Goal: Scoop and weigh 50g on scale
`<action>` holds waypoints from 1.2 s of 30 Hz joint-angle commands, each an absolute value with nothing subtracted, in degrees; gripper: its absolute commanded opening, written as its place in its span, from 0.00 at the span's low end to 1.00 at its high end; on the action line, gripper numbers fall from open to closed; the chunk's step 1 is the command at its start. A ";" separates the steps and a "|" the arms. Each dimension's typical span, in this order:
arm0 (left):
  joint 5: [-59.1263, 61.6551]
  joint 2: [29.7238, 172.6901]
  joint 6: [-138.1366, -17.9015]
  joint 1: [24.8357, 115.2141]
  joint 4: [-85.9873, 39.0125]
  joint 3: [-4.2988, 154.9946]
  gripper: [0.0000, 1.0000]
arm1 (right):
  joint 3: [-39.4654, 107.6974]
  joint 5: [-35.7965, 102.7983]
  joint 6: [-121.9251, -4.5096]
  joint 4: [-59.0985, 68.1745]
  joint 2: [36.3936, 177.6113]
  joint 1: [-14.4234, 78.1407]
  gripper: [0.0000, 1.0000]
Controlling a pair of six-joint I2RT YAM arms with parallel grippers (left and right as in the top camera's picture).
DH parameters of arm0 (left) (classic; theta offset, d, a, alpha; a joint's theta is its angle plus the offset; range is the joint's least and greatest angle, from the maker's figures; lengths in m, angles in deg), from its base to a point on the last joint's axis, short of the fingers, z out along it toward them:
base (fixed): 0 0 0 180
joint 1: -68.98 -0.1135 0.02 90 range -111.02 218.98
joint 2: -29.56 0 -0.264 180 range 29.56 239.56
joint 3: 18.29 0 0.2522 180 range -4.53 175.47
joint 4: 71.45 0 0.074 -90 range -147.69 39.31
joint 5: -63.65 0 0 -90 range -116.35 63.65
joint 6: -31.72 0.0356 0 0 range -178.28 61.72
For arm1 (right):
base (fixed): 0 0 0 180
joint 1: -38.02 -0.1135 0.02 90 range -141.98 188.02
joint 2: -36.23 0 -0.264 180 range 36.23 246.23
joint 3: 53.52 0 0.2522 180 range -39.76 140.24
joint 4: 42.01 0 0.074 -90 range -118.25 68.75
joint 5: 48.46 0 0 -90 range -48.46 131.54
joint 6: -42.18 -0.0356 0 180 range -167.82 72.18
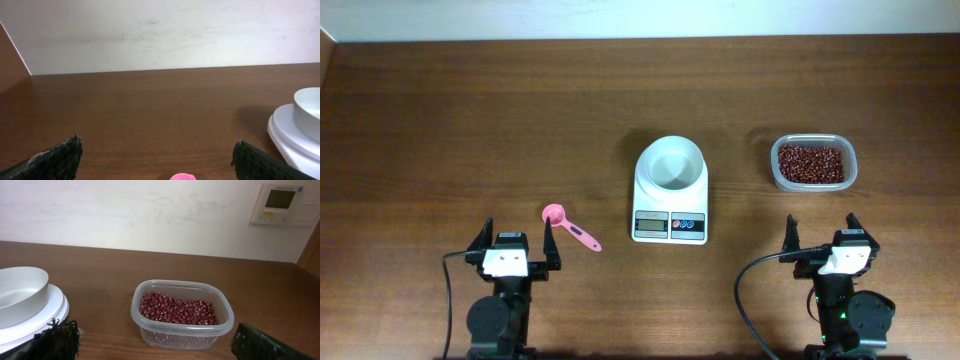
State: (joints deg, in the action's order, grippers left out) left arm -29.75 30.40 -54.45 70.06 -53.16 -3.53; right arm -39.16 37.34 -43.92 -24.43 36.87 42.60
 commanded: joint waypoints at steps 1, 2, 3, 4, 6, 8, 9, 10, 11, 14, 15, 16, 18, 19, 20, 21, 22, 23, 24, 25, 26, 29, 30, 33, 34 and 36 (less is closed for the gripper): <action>-29.12 29.90 -53.53 70.32 -53.11 -3.99 0.99 | -39.44 36.81 -43.72 -24.15 36.44 42.93 0.99; -29.12 29.90 -53.53 70.32 -53.11 -4.01 0.99 | -39.44 36.81 -43.72 -24.15 36.44 42.93 0.99; -29.12 29.90 -53.53 70.32 -53.11 -3.99 0.99 | -39.44 36.81 -43.72 -24.15 36.44 42.93 0.99; -29.12 29.90 -53.53 70.32 -53.11 -4.01 0.99 | -39.44 36.81 -43.72 -24.15 36.44 42.93 0.99; -29.12 29.90 -53.53 70.32 -53.11 -3.99 0.99 | -39.44 36.81 -43.72 -24.15 36.44 42.93 0.99; -29.12 29.90 -53.53 70.32 -53.11 -3.99 0.99 | -39.44 36.81 -43.72 -24.15 36.44 42.93 0.99; -29.12 29.90 -53.53 70.32 -53.11 -3.99 0.99 | -39.44 36.81 -43.72 -24.15 36.44 42.93 0.99; -29.12 29.90 -53.53 70.32 -53.11 -3.99 0.99 | -39.44 36.81 -43.72 -24.15 36.44 42.93 0.99; -29.12 29.90 -53.53 70.32 -53.11 -4.01 0.99 | -39.44 36.81 -43.72 -24.15 36.44 42.93 0.99; -29.12 29.90 -53.53 70.32 -53.11 -3.99 0.99 | -39.44 36.81 -43.72 -24.15 36.44 42.93 0.99; -29.12 29.90 -53.53 70.32 -53.11 -3.99 0.99 | -39.44 36.81 -43.72 -24.15 36.44 42.93 0.99; -29.14 29.90 -53.51 70.32 -53.11 -4.01 0.99 | -39.44 36.81 -43.72 -24.15 36.44 42.93 0.99; -29.12 29.90 -53.53 70.32 -53.11 -3.99 0.99 | -39.44 36.81 -43.72 -24.15 36.44 42.93 0.99; -29.12 29.90 -53.51 70.32 -53.11 -4.01 0.99 | -39.44 36.81 -43.72 -24.15 36.44 42.93 0.99; -29.18 29.90 -53.51 70.32 -53.14 -4.01 0.99 | -39.44 36.81 -43.72 -24.15 36.44 42.93 0.99; -29.14 29.90 -53.53 70.32 -53.88 -3.99 0.99 | -39.44 36.81 -43.72 -24.15 36.44 42.93 0.99; -28.31 29.90 -54.45 70.34 -54.67 -3.99 0.99 | -39.44 36.81 -43.72 -24.15 36.44 42.93 0.99; -27.46 29.90 -55.71 70.32 -54.64 -4.01 0.99 | -39.44 36.81 -43.72 -24.15 36.44 42.93 0.99; -27.59 29.90 -57.07 70.32 -54.99 -3.99 0.99 | -39.44 36.81 -43.72 -24.15 36.44 42.93 0.99; -27.56 29.90 -57.05 70.32 -55.58 -4.01 0.99 | -39.44 36.81 -43.72 -24.15 36.44 42.93 0.99; -27.56 29.90 -57.05 70.32 -56.50 -3.99 0.99 | -39.44 36.81 -43.72 -24.15 36.44 42.93 0.99; -27.54 29.90 -59.45 70.32 -61.46 -3.99 0.99 | -39.44 36.81 -43.72 -24.15 36.44 42.93 0.99; -27.54 29.90 -60.50 70.32 -61.77 -3.99 0.99 | -39.44 36.81 -43.72 -24.15 36.44 42.93 0.99; -27.24 29.90 -61.99 70.32 -61.77 -3.99 0.99 | -39.44 36.81 -43.72 -24.15 36.44 42.93 0.99; -27.13 29.90 -61.99 70.32 -61.75 -3.99 0.99 | -39.44 36.81 -43.72 -24.15 36.44 42.93 0.99; -27.11 29.90 -64.26 70.32 -61.92 -3.99 0.99 | -39.44 36.81 -43.72 -24.15 36.44 42.93 0.99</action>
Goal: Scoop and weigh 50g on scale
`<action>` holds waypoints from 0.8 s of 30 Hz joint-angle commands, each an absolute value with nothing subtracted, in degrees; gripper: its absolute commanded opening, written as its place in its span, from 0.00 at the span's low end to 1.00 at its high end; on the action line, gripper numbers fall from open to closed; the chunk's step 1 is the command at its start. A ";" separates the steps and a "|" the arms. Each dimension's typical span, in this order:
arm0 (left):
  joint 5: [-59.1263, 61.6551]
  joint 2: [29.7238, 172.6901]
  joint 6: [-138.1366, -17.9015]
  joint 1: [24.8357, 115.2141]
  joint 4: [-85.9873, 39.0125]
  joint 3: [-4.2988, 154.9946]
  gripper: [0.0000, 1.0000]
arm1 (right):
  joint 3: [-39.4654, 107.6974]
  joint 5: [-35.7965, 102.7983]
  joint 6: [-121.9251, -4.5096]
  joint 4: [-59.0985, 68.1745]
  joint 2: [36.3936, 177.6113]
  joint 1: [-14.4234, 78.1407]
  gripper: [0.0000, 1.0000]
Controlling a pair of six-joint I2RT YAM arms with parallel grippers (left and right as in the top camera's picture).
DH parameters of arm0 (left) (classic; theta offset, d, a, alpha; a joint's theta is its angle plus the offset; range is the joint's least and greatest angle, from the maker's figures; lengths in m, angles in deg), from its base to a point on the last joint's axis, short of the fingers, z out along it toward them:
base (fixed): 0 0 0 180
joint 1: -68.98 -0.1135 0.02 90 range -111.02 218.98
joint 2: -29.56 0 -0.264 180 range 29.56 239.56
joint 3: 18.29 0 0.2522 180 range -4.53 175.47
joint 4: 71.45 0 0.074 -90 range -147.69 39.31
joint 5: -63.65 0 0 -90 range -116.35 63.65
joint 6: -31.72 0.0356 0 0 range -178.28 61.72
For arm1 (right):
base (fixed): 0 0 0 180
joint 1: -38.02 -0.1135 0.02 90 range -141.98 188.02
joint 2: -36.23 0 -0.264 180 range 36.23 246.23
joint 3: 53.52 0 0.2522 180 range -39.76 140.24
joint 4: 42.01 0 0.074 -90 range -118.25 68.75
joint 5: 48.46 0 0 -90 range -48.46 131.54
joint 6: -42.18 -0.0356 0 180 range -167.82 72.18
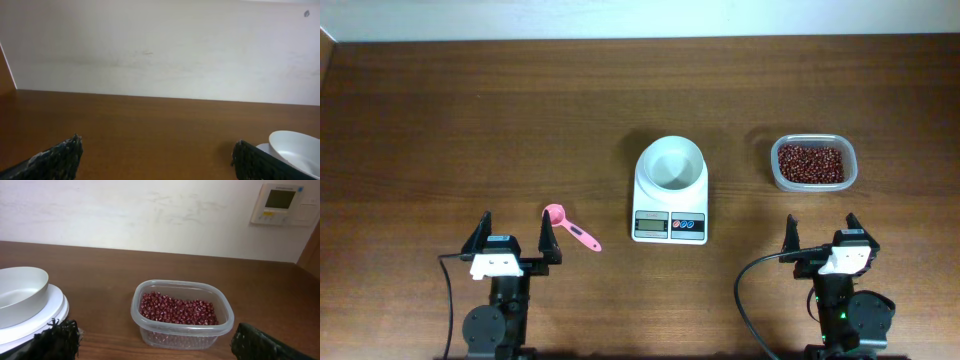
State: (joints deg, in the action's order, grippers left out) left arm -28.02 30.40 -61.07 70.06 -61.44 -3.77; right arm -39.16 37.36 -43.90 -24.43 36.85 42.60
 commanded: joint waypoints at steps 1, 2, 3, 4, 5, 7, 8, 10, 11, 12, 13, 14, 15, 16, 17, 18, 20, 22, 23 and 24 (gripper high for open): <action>-27.11 29.90 -65.24 70.32 -62.25 -3.99 0.99 | -39.44 36.81 -43.72 -24.15 36.44 42.93 0.99; -26.89 29.90 -65.37 70.32 -62.91 -3.97 0.99 | -39.44 36.81 -43.72 -24.15 36.44 42.93 0.99; -26.30 29.90 -65.37 70.32 -63.72 -3.93 0.99 | -39.44 36.81 -43.72 -24.15 36.44 42.93 0.99; -25.40 29.90 -65.40 70.32 -65.00 -3.71 0.99 | -39.44 36.81 -43.72 -24.15 36.44 42.93 0.99; -25.01 29.90 -65.37 70.32 -65.70 -3.34 0.99 | -39.44 36.81 -43.72 -24.15 36.44 42.93 0.99; -25.01 29.90 -65.37 70.32 -66.25 -2.48 0.99 | -39.44 36.81 -43.72 -24.15 36.44 42.93 0.99; -25.01 29.90 -65.37 70.32 -66.25 -1.98 0.99 | -39.44 36.81 -43.72 -24.15 36.44 42.93 0.99; -25.01 29.90 -65.37 70.32 -66.21 -1.09 0.99 | -39.44 36.81 -43.72 -24.15 36.44 42.93 0.99; -25.01 29.90 -65.37 70.32 -66.18 -0.54 0.99 | -39.44 36.81 -43.72 -24.15 36.44 42.93 0.99; -25.01 29.90 -65.37 70.32 -66.12 -0.04 0.99 | -39.44 36.81 -43.72 -24.15 36.44 42.93 0.99; -25.01 29.90 -65.35 70.32 -65.68 0.73 0.99 | -39.44 36.81 -43.72 -24.15 36.44 42.93 0.99; -25.03 29.92 -65.35 70.32 -64.83 1.67 0.99 | -39.44 36.81 -43.72 -24.15 36.44 42.93 0.99; -25.03 29.96 -65.35 70.32 -63.54 3.00 0.99 | -39.44 36.81 -43.72 -24.15 36.44 42.93 0.99; -25.03 30.01 -65.33 70.32 -62.80 3.72 0.99 | -39.44 36.81 -43.72 -24.15 36.44 42.89 0.99; -25.03 30.12 -65.31 70.32 -61.86 4.66 0.99 | -39.44 36.83 -43.72 -24.15 36.44 42.86 0.99; -25.03 30.75 -65.22 70.32 -60.87 6.26 0.99 | -39.44 36.83 -43.72 -24.15 36.44 42.89 0.99; -25.05 32.39 -65.05 70.32 -60.87 8.12 0.99 | -39.44 36.81 -43.72 -24.15 36.44 42.86 0.99; -25.05 37.46 -65.05 70.32 -60.33 12.68 0.99 | -39.44 36.81 -43.72 -24.15 36.44 42.86 0.99; -25.05 39.78 -65.05 70.32 -59.61 14.69 0.99 | -39.44 36.81 -43.72 -24.15 36.44 42.86 0.99; -25.05 42.95 -65.03 70.32 -58.12 17.62 0.99 | -39.44 36.81 -43.72 -24.15 36.44 42.86 0.99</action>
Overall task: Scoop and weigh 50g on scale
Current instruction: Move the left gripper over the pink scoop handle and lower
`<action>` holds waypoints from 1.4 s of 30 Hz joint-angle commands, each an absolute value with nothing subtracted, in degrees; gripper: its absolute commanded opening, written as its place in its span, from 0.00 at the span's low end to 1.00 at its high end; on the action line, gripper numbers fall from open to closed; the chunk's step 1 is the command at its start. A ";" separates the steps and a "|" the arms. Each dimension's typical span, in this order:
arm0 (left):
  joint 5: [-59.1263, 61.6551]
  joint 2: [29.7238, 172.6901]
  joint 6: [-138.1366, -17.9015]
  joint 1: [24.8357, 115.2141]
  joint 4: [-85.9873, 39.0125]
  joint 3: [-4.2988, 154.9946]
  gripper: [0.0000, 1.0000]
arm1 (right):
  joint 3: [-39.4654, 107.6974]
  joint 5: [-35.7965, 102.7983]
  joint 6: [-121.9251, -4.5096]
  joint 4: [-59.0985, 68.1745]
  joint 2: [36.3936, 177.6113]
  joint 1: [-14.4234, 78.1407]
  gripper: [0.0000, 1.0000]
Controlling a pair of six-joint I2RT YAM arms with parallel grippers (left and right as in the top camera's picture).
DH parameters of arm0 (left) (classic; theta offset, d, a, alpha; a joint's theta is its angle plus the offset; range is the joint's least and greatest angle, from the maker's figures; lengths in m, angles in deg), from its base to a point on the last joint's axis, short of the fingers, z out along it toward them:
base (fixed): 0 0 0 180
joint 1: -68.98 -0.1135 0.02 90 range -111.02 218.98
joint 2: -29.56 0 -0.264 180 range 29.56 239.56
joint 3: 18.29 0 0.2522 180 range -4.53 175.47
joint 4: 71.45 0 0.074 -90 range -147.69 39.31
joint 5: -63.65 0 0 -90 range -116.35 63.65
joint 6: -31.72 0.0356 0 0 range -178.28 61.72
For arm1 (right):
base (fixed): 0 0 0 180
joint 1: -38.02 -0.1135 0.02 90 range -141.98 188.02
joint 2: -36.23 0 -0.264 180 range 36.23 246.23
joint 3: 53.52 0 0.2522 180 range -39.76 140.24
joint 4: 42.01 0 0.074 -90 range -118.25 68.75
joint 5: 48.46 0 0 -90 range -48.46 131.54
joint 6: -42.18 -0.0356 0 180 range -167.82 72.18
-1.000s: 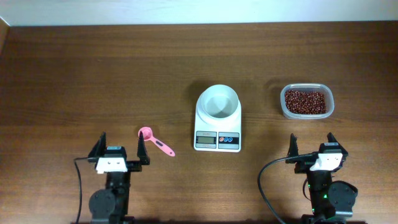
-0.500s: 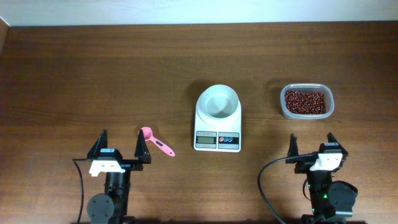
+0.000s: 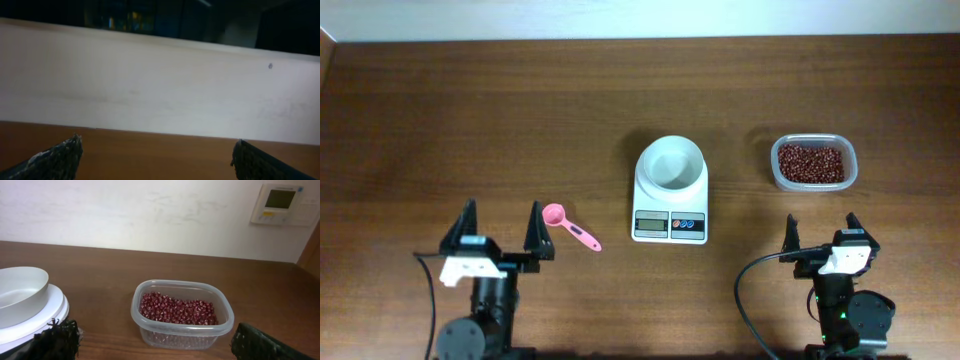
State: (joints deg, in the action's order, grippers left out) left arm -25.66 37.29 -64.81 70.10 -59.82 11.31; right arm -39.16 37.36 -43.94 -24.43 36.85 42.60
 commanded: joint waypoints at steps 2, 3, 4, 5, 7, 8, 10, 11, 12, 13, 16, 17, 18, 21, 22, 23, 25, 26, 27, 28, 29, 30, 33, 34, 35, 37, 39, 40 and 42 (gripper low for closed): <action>-25.05 49.46 -64.85 70.32 -54.12 23.83 0.99 | -39.44 36.81 -43.72 -24.15 36.44 42.86 0.99; -25.03 53.39 -64.59 70.32 -50.95 27.81 0.99 | -39.44 36.81 -43.72 -24.15 36.44 42.86 0.99; -25.03 57.57 -64.22 70.32 -47.15 32.29 0.99 | -39.44 36.81 -43.72 -24.15 36.44 42.86 0.99; -25.01 61.15 -63.76 70.32 -43.93 36.05 0.99 | -39.44 36.81 -43.72 -24.15 36.44 42.86 0.99; -23.89 68.21 -61.66 70.32 -37.71 44.01 0.99 | -39.44 36.83 -43.72 -24.15 36.44 42.86 0.99; -21.47 72.17 -60.15 70.32 -34.14 48.70 0.99 | -39.44 36.81 -43.72 -24.15 36.44 42.86 0.99; -17.07 78.55 -58.07 70.32 -28.29 56.70 0.99 | -39.44 36.81 -43.72 -24.15 36.44 42.86 0.99; -15.08 81.70 -57.99 70.32 -25.68 60.75 0.99 | -39.44 36.81 -43.72 -24.15 36.44 42.86 0.99; -12.88 83.91 -57.99 70.32 -24.26 63.48 0.99 | -39.44 36.81 -43.72 -24.15 36.44 42.86 0.99; -9.10 86.05 -58.01 70.32 -23.76 65.69 0.99 | -39.44 36.81 -43.72 -24.15 36.44 42.86 0.99; 4.46 89.70 -58.03 70.32 -21.31 66.41 0.99 | -39.44 36.81 -43.72 -24.15 36.44 42.86 0.99; 6.44 90.40 -58.03 70.32 -19.54 66.41 0.99 | -39.44 36.81 -43.72 -24.15 36.44 42.86 0.99; 6.90 91.25 -58.03 70.32 -17.71 66.41 0.99 | -39.44 36.81 -43.72 -24.15 36.44 42.86 0.99; 6.90 93.61 -58.03 70.32 -15.83 66.41 0.99 | -39.44 36.81 -43.72 -24.15 36.44 42.86 0.99; 6.90 94.35 -58.03 70.32 -15.78 66.41 0.99 | -39.44 36.81 -43.72 -24.15 36.44 42.86 0.99; 6.88 95.43 -58.03 70.32 -15.59 66.41 0.99 | -39.44 36.81 -43.72 -24.15 36.44 42.86 0.99; 6.18 97.24 -58.03 70.32 -15.52 66.41 0.99 | -39.44 36.81 -43.72 -24.15 36.44 42.86 0.99; 5.40 98.16 -58.07 70.32 -15.50 66.41 0.99 | -39.44 36.81 -43.72 -24.15 36.44 42.86 0.99; 4.17 99.16 -59.69 70.32 -15.37 66.41 0.99 | -39.44 36.81 -43.72 -24.15 36.44 42.86 0.99; 1.66 99.78 -63.21 70.32 -15.19 66.41 0.99 | -39.44 36.81 -43.72 -24.15 36.44 42.86 0.99; -4.48 100.06 -69.66 70.32 -15.13 66.41 0.99 | -39.44 36.83 -43.72 -24.15 36.44 42.86 0.99; -7.76 100.06 -72.52 70.32 -15.13 66.45 0.99 | -39.44 36.81 -43.72 -24.15 36.44 42.86 0.99; -17.01 100.06 -82.42 70.32 -11.83 68.94 0.99 | -39.44 36.81 -43.72 -24.15 36.48 42.86 0.99; -18.98 100.08 -84.57 70.32 -9.62 70.15 1.00 | -39.44 36.81 -43.72 -24.15 36.48 42.86 0.99; -21.03 100.13 -86.75 70.32 -7.08 71.33 1.00 | -39.44 36.81 -43.72 -24.15 36.48 42.86 0.99; -25.90 100.13 -93.77 70.32 0.09 73.21 0.98 | -39.44 36.81 -43.72 -24.15 36.48 42.86 0.99; -26.14 100.41 -99.73 70.32 5.77 73.25 0.96 | -39.44 36.81 -43.72 -24.15 36.48 42.86 0.99; -26.19 100.82 -101.83 70.32 7.82 73.25 0.95 | -39.44 36.81 -43.72 -24.15 36.48 42.86 0.99; -26.34 102.11 -103.78 70.32 10.49 73.16 0.95 | -39.44 36.81 -43.72 -24.15 36.48 42.86 0.99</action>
State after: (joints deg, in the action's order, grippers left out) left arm -24.29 100.43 -97.31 70.25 8.87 72.20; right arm -39.16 37.36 -43.94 -24.43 36.81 42.60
